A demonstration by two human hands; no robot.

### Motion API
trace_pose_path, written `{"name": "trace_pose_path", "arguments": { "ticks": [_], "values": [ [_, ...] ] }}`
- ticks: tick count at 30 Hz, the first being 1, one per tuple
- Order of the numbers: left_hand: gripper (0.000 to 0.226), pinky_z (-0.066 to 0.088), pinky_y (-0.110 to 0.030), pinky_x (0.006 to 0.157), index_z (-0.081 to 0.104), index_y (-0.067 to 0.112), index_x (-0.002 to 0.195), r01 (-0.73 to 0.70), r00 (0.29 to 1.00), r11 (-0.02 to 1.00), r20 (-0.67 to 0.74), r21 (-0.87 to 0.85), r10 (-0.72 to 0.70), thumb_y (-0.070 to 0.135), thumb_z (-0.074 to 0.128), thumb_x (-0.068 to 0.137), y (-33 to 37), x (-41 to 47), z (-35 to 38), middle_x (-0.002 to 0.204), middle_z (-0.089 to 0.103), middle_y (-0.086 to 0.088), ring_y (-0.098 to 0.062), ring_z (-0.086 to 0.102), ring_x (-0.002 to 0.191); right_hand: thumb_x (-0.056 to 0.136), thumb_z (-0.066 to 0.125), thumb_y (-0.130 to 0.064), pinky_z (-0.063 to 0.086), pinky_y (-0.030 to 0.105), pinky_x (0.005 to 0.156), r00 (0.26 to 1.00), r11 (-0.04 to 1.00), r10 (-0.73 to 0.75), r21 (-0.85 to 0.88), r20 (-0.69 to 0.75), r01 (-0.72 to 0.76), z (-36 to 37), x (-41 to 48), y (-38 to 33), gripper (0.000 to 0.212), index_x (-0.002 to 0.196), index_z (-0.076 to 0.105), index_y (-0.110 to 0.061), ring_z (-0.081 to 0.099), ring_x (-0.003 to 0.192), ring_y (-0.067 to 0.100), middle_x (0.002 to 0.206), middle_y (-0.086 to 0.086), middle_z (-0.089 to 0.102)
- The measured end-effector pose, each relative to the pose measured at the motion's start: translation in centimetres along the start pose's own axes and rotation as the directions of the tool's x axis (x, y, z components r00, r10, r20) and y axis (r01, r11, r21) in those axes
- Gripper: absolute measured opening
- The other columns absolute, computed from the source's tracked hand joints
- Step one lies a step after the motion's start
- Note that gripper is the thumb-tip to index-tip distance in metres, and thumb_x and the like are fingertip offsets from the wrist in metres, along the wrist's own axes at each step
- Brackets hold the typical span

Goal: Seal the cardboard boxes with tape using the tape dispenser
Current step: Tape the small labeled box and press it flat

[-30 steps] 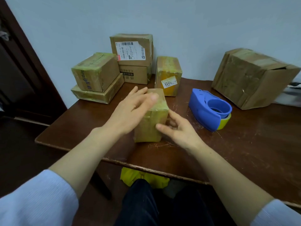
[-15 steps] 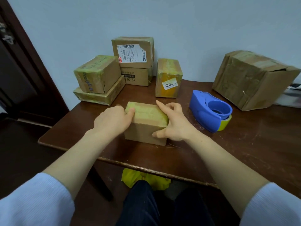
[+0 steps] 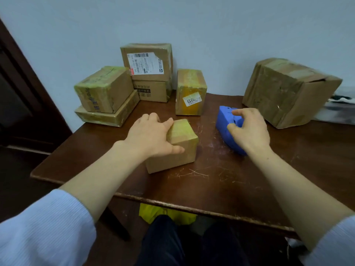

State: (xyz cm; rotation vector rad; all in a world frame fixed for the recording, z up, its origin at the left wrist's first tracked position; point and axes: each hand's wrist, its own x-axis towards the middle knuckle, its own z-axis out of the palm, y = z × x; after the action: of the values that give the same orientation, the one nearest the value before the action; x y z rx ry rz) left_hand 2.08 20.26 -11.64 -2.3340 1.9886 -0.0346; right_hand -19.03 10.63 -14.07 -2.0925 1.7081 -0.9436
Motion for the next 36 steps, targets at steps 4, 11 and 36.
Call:
{"name": "trace_pose_path", "arguments": {
  "ticks": [4, 11, 36],
  "values": [
    [0.097, 0.004, -0.047, 0.119, -0.001, 0.029, 0.153, -0.101, 0.995, 0.993, 0.011, -0.069, 0.102, 0.072, 0.048, 0.081, 1.5, 0.7, 0.0, 0.161, 0.001, -0.007, -0.027, -0.002, 0.148, 0.085, 0.062, -0.050, 0.042, 0.038, 0.077, 0.971, 0.899, 0.125, -0.436, 0.206, -0.023, -0.5, 1.3, 1.7, 0.044, 0.096, 0.053, -0.008, 0.045, 0.114, 0.032, 0.119, 0.013, 0.047],
    [0.087, 0.029, -0.045, 0.105, 0.008, 0.034, 0.153, 0.023, 0.999, 0.999, -0.044, -0.028, -0.024, 0.074, 0.041, 0.083, 3.2, 1.0, 0.8, 0.147, 0.032, -0.007, -0.028, 0.032, 0.134, 0.081, 0.063, -0.058, 0.021, 0.027, 0.047, 0.942, 0.836, 0.146, -0.547, 0.302, 0.046, 0.0, 2.4, 1.6, 0.052, 0.062, 0.037, -0.017, 0.039, 0.057, 0.016, 0.062, 0.000, 0.039],
    [0.046, 0.037, -0.027, 0.051, 0.056, 0.002, 0.108, 0.267, 0.933, -0.028, 0.266, -0.963, -0.243, 0.042, 0.037, 0.096, 5.7, 2.1, -3.8, 0.101, 0.065, -0.015, -0.021, 0.056, 0.077, 0.057, 0.070, -0.042, 0.048, 0.018, 0.044, 0.848, 0.489, 0.177, 0.702, 0.500, -0.517, -8.1, -1.0, -0.6, 0.037, 0.082, 0.067, -0.013, 0.060, 0.045, 0.010, 0.057, -0.002, 0.067]
  ]
}}
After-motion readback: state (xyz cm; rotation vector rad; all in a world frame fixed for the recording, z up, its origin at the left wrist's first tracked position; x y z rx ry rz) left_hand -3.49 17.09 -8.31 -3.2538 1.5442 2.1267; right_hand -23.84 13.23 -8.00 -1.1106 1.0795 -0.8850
